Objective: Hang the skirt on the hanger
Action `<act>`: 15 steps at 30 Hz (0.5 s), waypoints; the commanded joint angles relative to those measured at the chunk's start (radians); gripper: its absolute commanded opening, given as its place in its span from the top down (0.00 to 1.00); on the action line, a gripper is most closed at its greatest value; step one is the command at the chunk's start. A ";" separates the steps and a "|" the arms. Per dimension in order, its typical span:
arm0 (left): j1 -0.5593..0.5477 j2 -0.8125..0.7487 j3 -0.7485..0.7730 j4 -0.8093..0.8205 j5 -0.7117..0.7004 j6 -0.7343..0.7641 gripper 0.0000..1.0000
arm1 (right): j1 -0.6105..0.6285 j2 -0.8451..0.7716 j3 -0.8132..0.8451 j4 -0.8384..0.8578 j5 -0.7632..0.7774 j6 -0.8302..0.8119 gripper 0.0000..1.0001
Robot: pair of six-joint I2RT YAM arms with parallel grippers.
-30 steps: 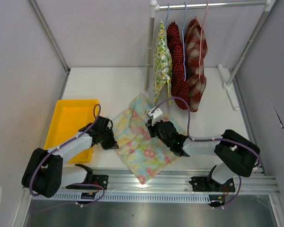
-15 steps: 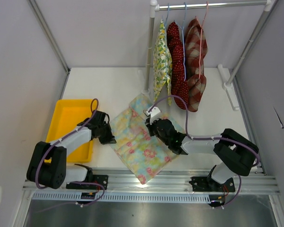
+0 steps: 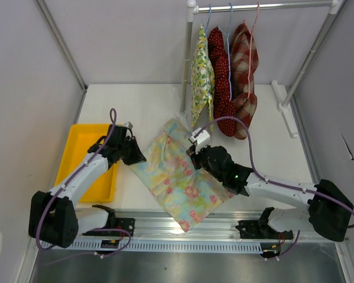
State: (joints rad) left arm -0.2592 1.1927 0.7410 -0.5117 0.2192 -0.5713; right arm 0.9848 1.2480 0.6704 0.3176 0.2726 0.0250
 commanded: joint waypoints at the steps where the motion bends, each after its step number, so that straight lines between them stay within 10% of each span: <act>1: 0.008 -0.074 0.103 -0.079 0.026 0.074 0.91 | 0.031 -0.099 0.095 -0.112 0.046 -0.020 1.00; 15: 0.005 -0.151 0.305 -0.120 0.118 0.106 0.88 | 0.071 -0.248 0.570 -0.834 0.250 0.041 1.00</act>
State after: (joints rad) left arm -0.2592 1.0637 0.9890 -0.6228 0.2882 -0.4873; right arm 1.0534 1.0645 1.1576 -0.3321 0.4343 0.0349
